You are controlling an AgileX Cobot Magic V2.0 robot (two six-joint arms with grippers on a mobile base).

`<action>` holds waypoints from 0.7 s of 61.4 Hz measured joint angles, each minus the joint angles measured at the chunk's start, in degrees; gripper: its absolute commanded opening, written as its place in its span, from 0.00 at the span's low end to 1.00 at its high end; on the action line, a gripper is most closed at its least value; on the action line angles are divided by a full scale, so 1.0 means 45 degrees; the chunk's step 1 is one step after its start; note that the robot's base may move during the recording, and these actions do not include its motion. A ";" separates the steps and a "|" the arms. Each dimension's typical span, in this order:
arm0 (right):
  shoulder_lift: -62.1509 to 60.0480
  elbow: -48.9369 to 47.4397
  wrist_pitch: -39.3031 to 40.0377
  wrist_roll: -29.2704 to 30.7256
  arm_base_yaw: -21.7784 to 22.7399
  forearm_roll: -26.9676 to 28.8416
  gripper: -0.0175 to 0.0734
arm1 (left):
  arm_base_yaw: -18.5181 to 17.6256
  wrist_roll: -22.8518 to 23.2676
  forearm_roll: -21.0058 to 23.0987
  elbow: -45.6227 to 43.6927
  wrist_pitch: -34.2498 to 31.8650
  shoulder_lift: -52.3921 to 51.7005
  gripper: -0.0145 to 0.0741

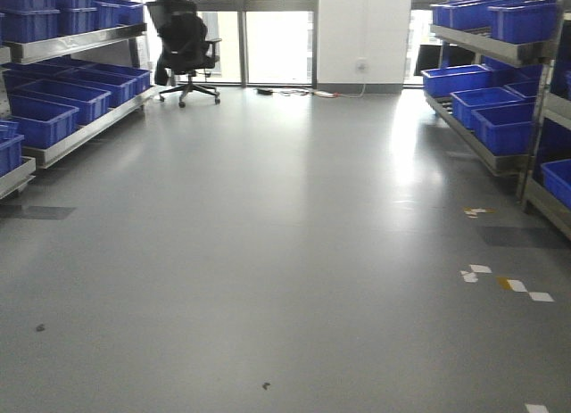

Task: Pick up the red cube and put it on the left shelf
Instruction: 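Drive the base away from the table toward the shelf rack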

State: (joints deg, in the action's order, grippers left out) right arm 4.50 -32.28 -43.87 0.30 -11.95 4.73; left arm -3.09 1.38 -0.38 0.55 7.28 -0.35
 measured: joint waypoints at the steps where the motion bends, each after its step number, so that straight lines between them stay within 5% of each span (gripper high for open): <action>1: 0.0000 0.0000 0.0000 0.0000 0.0000 0.0000 0.40 | 0.0000 0.0000 0.0000 0.0000 0.0000 0.0000 0.28; 43: 0.0000 0.0000 0.0000 0.0000 0.0000 0.0000 0.40 | 0.0000 0.0000 0.0000 0.0000 0.0000 0.0000 0.28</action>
State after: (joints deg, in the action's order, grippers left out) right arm 4.50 -32.28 -43.87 0.30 -11.95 4.73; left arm -3.09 1.38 -0.38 0.55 7.28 -0.35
